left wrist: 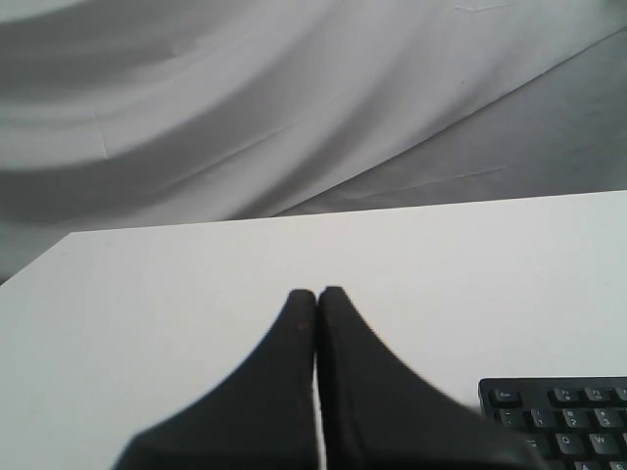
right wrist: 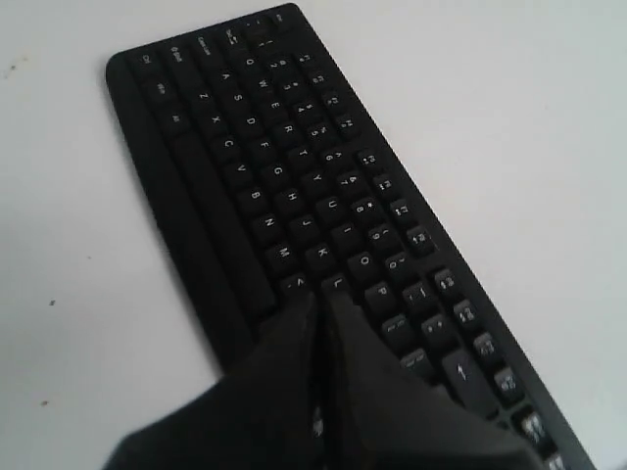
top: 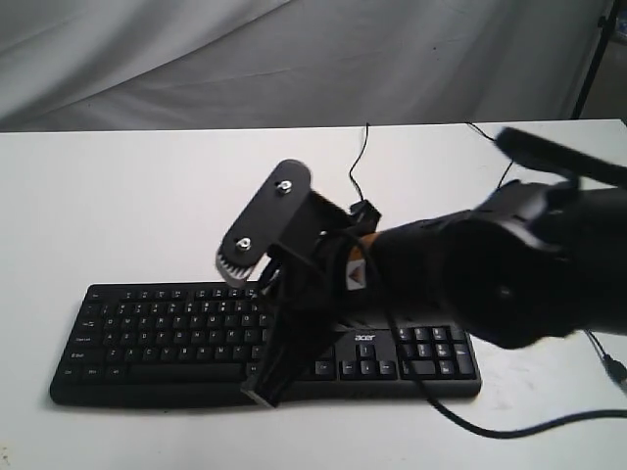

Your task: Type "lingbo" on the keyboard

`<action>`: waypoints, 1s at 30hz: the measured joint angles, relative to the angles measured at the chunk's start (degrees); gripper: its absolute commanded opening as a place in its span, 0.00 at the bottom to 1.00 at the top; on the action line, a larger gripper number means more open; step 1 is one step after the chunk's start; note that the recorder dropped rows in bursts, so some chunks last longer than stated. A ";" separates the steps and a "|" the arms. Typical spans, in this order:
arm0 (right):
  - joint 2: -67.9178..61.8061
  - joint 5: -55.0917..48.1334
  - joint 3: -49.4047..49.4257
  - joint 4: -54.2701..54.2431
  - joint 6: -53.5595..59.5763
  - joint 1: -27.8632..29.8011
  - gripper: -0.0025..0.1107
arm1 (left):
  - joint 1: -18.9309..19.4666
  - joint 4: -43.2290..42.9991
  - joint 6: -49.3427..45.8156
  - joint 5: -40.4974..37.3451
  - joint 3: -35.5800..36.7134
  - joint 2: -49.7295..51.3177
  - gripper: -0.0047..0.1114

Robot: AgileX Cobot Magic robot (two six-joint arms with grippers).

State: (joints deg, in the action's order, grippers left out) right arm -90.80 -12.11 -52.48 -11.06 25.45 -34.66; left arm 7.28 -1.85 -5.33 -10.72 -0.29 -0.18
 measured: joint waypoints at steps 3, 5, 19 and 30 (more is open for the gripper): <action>-5.30 0.11 -3.42 -1.72 4.81 0.00 0.02 | 0.00 0.00 0.00 0.00 0.00 0.00 0.05; -8.04 0.54 -5.06 -2.51 7.50 0.00 0.02 | 0.00 0.00 0.00 0.00 0.00 0.00 0.05; -19.53 10.13 -7.97 -3.29 10.41 0.00 0.02 | 0.00 0.00 0.00 0.00 0.00 0.00 0.05; -22.59 12.11 -7.97 -3.63 10.43 0.00 0.02 | 0.00 0.00 0.00 0.00 0.00 0.00 0.05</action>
State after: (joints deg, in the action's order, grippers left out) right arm -113.39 0.00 -60.45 -14.69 35.89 -34.66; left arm 7.28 -1.85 -5.33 -10.72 -0.29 -0.18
